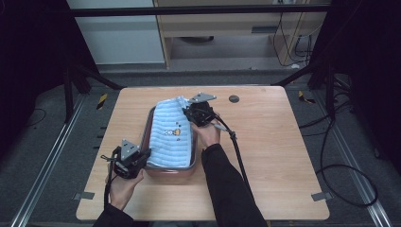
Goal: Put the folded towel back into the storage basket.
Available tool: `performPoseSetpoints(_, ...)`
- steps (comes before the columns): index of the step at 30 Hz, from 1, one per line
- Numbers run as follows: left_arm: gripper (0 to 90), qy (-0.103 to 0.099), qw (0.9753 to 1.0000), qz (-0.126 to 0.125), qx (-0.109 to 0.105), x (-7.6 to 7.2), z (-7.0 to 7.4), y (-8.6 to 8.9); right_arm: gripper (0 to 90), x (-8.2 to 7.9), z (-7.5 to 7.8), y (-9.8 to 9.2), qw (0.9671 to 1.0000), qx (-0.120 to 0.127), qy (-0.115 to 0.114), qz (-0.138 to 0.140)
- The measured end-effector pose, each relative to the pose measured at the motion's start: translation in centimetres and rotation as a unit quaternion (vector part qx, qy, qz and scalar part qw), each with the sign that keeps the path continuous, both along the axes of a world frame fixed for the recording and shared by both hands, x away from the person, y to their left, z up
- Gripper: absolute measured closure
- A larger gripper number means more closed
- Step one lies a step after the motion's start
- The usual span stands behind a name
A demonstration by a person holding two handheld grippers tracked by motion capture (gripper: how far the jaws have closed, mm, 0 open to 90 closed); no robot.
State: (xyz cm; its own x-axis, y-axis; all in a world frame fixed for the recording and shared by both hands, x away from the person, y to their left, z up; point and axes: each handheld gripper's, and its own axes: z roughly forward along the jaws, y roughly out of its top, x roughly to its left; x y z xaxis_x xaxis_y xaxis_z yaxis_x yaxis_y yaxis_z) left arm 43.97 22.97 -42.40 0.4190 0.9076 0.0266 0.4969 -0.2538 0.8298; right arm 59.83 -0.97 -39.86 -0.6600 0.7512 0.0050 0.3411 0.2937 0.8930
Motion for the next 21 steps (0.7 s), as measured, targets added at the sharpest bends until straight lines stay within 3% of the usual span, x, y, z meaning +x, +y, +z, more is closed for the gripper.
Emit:
performPoseSetpoints(14,87.3,0.016,0.9997,0.001,0.019,0.2,-1.1,-0.1,82.0,0.2,-2.6,0.0,0.9994,-0.015,0.03,-0.008)
performPoseSetpoints(21,83.1,0.024,0.9995,0.012,0.019,0.4,-1.5,-0.1,74.3,0.3,-3.7,0.3,0.9978,-0.035,0.056,-0.001)
